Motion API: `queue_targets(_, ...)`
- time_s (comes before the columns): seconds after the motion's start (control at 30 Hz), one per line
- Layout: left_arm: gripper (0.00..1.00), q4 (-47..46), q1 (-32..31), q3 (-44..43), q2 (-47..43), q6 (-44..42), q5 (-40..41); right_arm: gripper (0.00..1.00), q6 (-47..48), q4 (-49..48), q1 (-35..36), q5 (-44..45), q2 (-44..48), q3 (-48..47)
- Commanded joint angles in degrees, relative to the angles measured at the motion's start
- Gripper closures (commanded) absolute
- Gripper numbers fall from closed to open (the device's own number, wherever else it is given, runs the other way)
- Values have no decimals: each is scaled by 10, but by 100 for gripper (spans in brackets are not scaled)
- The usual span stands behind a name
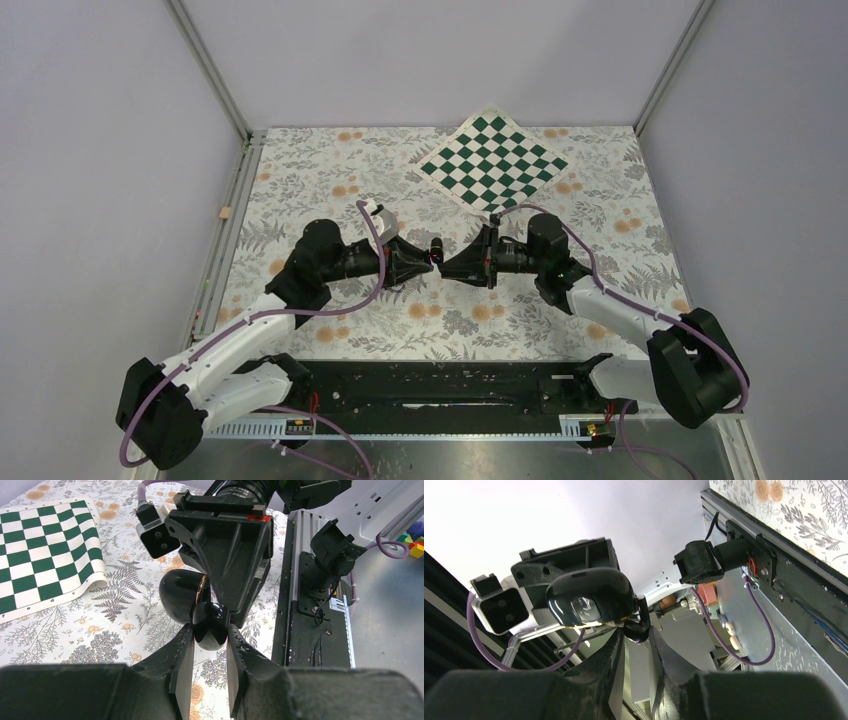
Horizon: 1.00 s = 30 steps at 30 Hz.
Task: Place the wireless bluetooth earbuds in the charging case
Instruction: Insert the left earbud into the left side groove of the charging case.
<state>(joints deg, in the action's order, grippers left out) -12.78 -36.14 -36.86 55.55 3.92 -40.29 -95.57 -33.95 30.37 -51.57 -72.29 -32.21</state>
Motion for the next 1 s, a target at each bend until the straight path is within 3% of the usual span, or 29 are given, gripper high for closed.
queue_targets(0.0, 100, -30, -2, -2, -3, -4, -6, 100, 29, 30, 2, -10, 45, 8)
queue_targets(0.23, 100, -37, -2, -1, 1, -1, -5, 100, 90, 131, 2, -13, 81, -36)
queue_targets(0.97, 100, -43, -2, 5, -7, 7, -14, 100, 88, 108, 2, -11, 27, -77)
